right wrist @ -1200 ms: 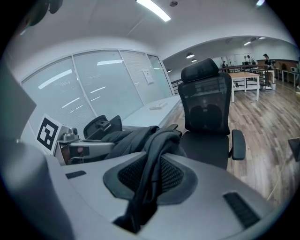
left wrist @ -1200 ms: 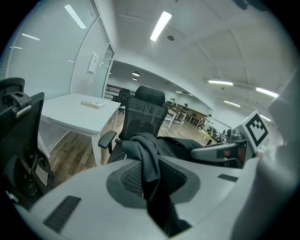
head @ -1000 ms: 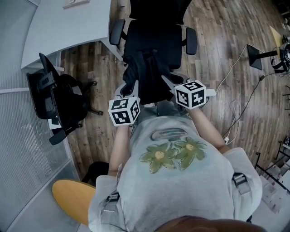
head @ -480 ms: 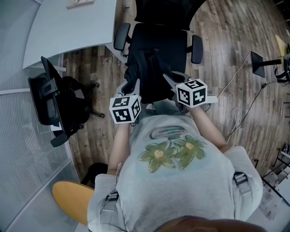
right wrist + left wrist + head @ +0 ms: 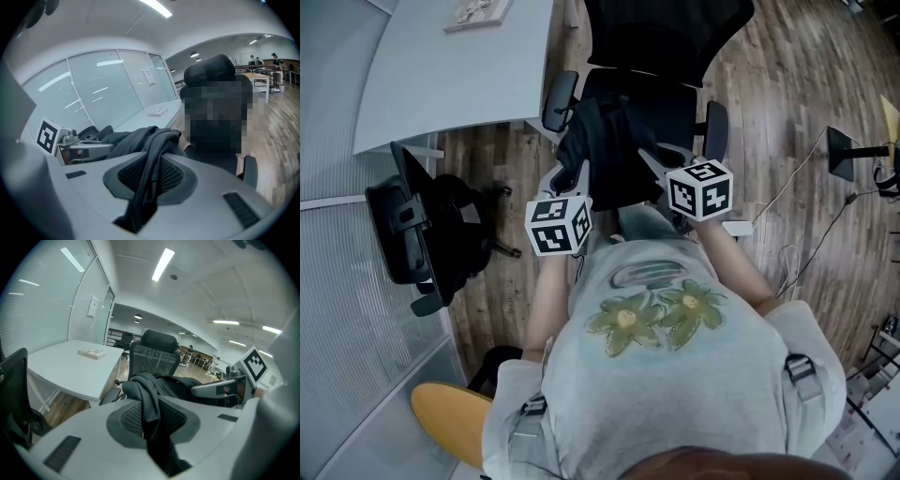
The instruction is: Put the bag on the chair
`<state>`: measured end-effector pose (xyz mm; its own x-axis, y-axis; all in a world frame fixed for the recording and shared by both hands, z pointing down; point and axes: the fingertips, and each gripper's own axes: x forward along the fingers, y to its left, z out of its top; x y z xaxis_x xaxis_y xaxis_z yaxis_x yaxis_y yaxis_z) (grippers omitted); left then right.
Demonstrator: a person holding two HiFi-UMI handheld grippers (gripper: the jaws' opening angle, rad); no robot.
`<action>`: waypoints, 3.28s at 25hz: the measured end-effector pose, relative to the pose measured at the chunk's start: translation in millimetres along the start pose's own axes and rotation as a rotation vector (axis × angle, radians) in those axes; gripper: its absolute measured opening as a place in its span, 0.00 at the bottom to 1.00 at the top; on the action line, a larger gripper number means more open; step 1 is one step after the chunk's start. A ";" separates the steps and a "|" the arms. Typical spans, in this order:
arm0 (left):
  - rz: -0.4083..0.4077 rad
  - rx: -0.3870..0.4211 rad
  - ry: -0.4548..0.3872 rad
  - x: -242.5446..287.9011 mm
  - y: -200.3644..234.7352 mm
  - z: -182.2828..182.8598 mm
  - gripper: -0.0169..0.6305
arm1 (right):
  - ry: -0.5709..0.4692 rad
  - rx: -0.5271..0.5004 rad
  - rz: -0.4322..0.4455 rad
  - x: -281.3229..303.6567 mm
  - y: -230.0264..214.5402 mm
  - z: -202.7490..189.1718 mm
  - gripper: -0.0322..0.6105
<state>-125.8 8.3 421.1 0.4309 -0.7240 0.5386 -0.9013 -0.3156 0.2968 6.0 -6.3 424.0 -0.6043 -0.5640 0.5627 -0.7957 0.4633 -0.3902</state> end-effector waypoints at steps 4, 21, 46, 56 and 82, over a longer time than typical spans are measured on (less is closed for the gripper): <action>0.020 -0.001 -0.023 15.9 5.5 28.0 0.14 | -0.019 -0.007 0.017 11.6 -12.1 30.1 0.16; 0.110 -0.041 -0.012 82.4 21.4 63.9 0.14 | 0.009 -0.036 0.075 57.2 -67.0 78.9 0.16; 0.146 -0.107 0.146 141.8 42.4 6.7 0.14 | 0.166 -0.001 0.076 110.6 -119.4 34.5 0.16; 0.144 -0.109 0.205 163.0 51.1 -16.1 0.14 | 0.224 0.006 0.067 128.5 -138.0 14.3 0.16; 0.166 -0.148 0.284 218.4 94.7 -85.6 0.14 | 0.329 0.048 0.081 195.2 -180.6 -46.0 0.16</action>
<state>-113.2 -127.1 634.4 0.2932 -0.5522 0.7805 -0.9527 -0.1009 0.2865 33.7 -168.6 637.9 -0.6267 -0.2722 0.7302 -0.7511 0.4608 -0.4728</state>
